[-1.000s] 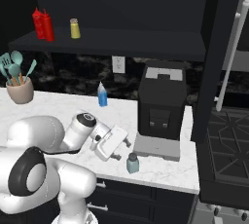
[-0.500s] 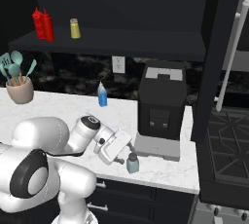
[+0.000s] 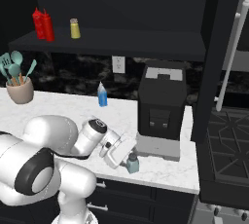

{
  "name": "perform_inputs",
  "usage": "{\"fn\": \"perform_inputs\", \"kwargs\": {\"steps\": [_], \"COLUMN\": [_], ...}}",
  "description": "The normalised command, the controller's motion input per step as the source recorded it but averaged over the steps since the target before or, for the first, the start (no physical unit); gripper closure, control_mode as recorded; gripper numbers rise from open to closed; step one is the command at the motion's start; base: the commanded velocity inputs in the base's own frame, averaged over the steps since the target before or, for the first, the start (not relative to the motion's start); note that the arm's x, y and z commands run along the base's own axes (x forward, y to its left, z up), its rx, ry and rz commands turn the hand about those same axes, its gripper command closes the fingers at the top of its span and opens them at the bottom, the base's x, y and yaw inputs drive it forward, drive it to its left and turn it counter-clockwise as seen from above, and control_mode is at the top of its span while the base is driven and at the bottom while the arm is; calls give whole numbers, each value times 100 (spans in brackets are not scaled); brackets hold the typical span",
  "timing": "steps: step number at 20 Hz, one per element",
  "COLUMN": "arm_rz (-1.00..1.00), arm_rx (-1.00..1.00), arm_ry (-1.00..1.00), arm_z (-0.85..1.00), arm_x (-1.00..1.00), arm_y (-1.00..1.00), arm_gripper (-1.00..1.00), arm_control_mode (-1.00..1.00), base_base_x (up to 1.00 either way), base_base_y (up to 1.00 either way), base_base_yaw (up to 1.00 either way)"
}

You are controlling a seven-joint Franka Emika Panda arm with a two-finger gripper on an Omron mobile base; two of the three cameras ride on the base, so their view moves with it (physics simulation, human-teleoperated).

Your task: Put the shaker and condiment bottle from the counter next to their counterparts in the cabinet.

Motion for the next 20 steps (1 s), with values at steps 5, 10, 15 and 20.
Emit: {"fn": "perform_inputs", "kwargs": {"steps": [5,10,15,20], "arm_rz": [0,0,4,23], "arm_rx": [0,0,-1,-1], "arm_ry": [4,0,-1,-1], "arm_z": [-21,25,67,75], "arm_x": [-4,-19,-75,-71], "arm_y": [-9,-15,-1,10], "arm_gripper": [100,100,100,100], "arm_control_mode": [-100,-100,-100,-100], "base_base_x": [0,0,0,0], "base_base_y": [0,0,0,0], "base_base_yaw": [0,0,0,0]}}
